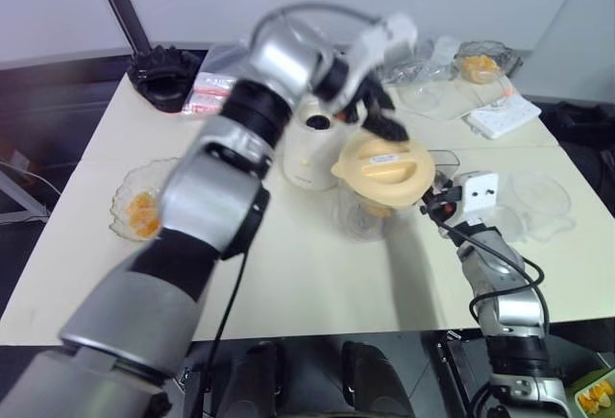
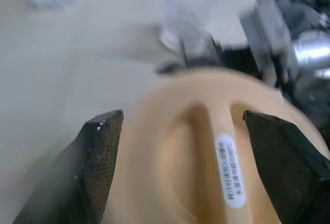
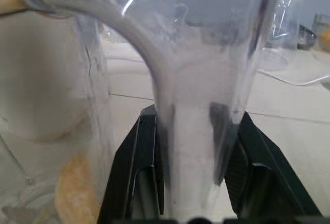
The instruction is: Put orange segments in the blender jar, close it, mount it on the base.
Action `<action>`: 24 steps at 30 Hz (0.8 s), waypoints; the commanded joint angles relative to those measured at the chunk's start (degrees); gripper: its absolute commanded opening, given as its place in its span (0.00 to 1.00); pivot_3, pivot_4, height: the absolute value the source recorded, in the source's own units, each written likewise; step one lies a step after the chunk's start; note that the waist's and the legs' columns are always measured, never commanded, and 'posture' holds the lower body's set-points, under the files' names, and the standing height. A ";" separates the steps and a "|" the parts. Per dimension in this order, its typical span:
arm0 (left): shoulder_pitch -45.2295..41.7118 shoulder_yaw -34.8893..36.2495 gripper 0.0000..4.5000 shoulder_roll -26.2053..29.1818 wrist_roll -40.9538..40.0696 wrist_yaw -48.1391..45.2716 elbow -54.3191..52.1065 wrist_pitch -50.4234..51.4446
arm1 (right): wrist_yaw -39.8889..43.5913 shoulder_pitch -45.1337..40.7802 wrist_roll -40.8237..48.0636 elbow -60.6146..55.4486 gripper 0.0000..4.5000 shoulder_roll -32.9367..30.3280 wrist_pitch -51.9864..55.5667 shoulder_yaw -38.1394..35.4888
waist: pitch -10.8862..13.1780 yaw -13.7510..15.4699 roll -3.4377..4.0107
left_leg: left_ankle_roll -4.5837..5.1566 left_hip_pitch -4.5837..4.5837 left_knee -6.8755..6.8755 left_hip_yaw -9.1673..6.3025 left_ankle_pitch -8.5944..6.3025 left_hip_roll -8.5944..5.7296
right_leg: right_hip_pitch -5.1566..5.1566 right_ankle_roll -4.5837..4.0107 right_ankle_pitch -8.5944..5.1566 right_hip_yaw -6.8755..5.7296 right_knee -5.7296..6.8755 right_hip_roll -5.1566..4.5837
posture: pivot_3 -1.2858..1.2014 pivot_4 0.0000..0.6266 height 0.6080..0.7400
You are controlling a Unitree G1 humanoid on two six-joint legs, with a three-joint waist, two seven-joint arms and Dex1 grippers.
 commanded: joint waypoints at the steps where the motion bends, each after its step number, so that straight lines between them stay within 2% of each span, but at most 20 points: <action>1: -3.30 3.77 0.87 2.16 -4.61 0.58 -4.58 3.66 | 0.55 -0.11 -0.87 0.50 0.21 -0.83 -0.80 -0.18 | 0.01 0.08 0.00 | 0.01 0.01 -0.03 -0.04 0.00 0.00 | 0.00 0.02 -0.07 -0.03 0.04 0.02 | 0.52 0.24 1.00; 5: -0.24 9.19 0.87 4.44 -9.42 6.30 -11.33 1.08 | 0.58 0.02 -0.77 0.85 0.21 -0.97 -0.35 -0.54 | 0.06 -0.04 -0.02 | 0.01 0.01 0.00 -0.03 -0.01 0.01 | 0.02 0.02 -0.10 -0.03 0.03 -0.01 | 0.52 0.24 1.00; 8: 8.64 10.73 0.87 6.40 -9.39 13.47 -20.24 -5.89 | -0.46 -0.14 -0.43 0.24 0.21 -0.87 0.82 -1.33 | 0.07 -0.04 0.05 | 0.01 0.34 0.02 0.00 -0.01 0.13 | 0.26 0.01 -0.10 0.09 0.07 -0.05 | 0.52 0.24 1.00; 12: 26.66 10.28 0.87 13.73 -13.31 11.06 -39.75 2.42 | -1.06 -0.14 0.49 -1.50 0.21 -1.00 2.75 -2.15 | 0.16 -0.24 0.18 | -0.03 0.78 -0.01 0.17 0.01 0.10 | 0.38 -0.21 -0.21 0.38 0.50 -0.05 | 0.52 0.24 1.00; 18: 47.75 12.50 0.87 19.67 -19.21 14.91 -63.10 9.60 | -2.21 -1.65 1.34 -3.25 0.21 -2.10 5.88 -3.87 | 0.41 0.39 -0.12 | -0.24 0.71 0.04 0.16 0.13 0.07 | 0.21 -0.24 -0.24 0.47 0.80 -0.10 | 0.52 0.24 1.00; 22: 55.53 18.55 0.87 18.04 -24.20 22.91 -72.74 14.99 | -5.24 -9.12 -1.38 -5.14 0.21 -6.95 13.05 -4.61 | 0.52 0.26 -0.08 | -0.26 0.71 0.16 0.26 0.15 -0.09 | 0.28 -0.41 -0.32 0.60 0.71 -0.28 | 0.52 0.24 1.00; 24: 59.27 17.82 0.87 19.55 -23.89 24.12 -75.92 13.63 | -7.37 -16.01 -0.06 -4.33 0.21 -8.29 16.83 -6.40 | 0.73 0.09 -0.04 | -0.18 0.72 0.22 0.38 0.22 -0.11 | 0.27 -0.42 -0.31 0.65 0.71 -0.36 | 0.52 0.24 1.00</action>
